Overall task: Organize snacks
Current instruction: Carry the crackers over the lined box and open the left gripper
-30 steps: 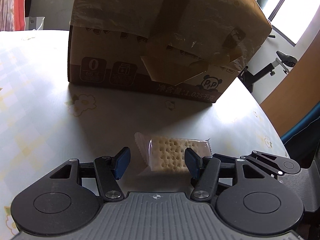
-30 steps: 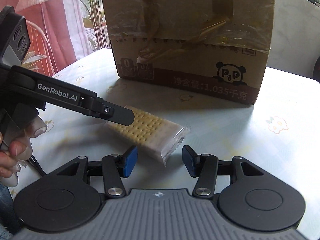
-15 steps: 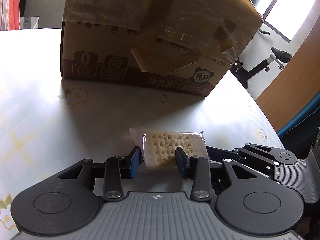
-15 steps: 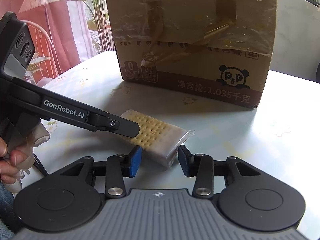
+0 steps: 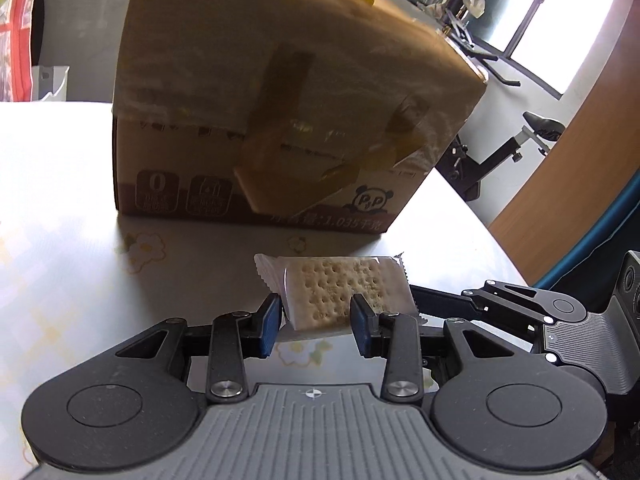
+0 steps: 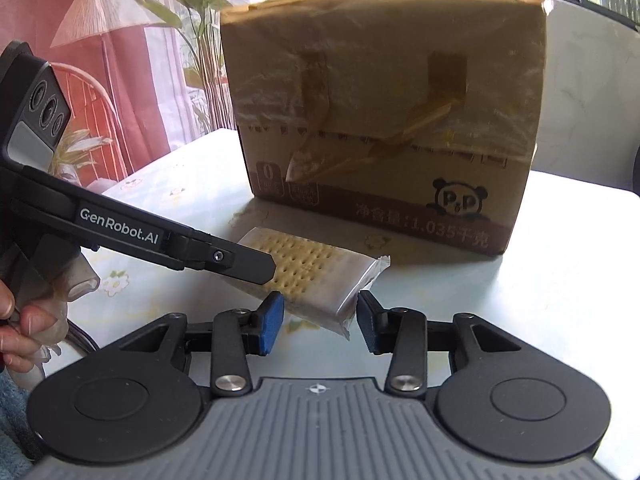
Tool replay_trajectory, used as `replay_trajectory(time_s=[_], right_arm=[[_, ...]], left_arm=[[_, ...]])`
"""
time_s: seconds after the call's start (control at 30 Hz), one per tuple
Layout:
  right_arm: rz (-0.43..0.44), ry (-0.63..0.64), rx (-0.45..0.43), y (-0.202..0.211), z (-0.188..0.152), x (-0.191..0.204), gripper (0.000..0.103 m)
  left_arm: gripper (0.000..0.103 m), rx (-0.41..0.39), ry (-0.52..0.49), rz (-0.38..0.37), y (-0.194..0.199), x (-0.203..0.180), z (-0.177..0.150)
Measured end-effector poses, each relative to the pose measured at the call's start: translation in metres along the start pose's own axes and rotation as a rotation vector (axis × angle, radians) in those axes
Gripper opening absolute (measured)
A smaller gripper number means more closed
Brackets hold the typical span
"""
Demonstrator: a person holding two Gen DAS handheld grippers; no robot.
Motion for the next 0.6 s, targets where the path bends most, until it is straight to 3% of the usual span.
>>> replay_trajectory(time_s=[0.37, 0.6], right_arm=[[-0.018, 0.090, -0.254, 0.057, 0.105, -0.016, 0.043], [-0.015, 0.112, -0.335, 0.064, 0.165, -0.027, 0.043]], left_arm=[[0.040, -0.199, -0.086, -0.016, 0.050, -0.040, 0.106], [0.040, -0.267, -0.101, 0.026, 0.058, -0.051, 0.161]])
Point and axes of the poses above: each gripper's, at about its wrist camera, not at the fingertips, and y roughly against the way its jaws point, x to its left, z to its top, the point moved 3 cm from there along -y, roughly the way its jaws point, and after that the axes turned 2 degrees about x, right-handed, at the moved point
